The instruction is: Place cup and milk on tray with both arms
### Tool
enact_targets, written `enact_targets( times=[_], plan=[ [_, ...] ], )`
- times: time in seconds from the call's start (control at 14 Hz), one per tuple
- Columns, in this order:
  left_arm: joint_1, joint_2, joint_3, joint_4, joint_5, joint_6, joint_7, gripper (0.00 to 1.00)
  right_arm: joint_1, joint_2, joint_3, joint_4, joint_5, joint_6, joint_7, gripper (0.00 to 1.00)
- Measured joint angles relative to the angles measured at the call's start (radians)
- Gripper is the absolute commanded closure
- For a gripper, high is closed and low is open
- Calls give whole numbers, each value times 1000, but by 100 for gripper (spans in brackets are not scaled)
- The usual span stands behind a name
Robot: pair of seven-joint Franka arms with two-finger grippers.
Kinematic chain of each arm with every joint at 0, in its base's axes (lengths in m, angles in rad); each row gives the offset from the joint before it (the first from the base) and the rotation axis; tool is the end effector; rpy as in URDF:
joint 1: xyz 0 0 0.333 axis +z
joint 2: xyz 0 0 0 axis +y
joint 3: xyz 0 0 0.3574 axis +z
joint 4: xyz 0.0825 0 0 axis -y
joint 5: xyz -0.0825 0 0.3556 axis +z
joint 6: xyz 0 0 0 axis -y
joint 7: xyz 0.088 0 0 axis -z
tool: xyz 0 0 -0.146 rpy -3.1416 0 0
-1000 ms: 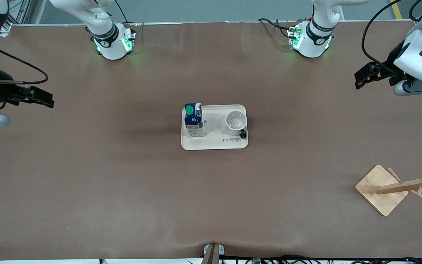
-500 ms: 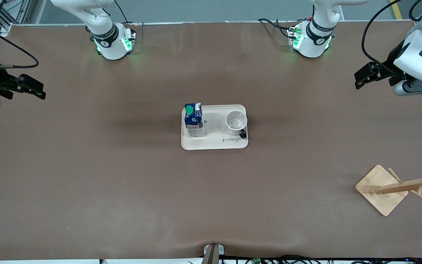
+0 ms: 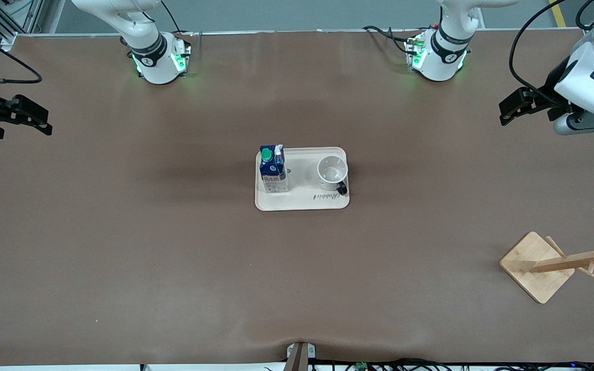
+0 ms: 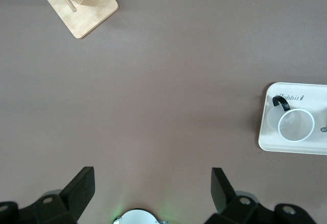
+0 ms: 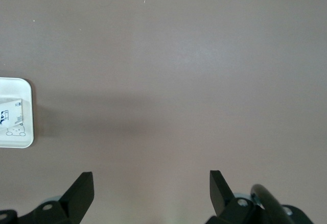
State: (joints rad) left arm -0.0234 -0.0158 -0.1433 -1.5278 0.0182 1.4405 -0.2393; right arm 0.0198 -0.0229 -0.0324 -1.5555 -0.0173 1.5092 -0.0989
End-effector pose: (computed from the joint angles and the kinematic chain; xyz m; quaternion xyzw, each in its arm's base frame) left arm 0.4977 -0.0816 0.6429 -0.9986 -0.0372 0.0330 0.0172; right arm 0.5110 -0.0093 0.6402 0.9990 0.0427 -0.0121 0.0076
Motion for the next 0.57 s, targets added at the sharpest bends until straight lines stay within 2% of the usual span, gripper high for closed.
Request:
enact_targets(
  times=[0.57],
  plan=[
    [22,-1,2,0,0,-2,13,0,-3,3,2,0,1,4,-3,0]
  ],
)
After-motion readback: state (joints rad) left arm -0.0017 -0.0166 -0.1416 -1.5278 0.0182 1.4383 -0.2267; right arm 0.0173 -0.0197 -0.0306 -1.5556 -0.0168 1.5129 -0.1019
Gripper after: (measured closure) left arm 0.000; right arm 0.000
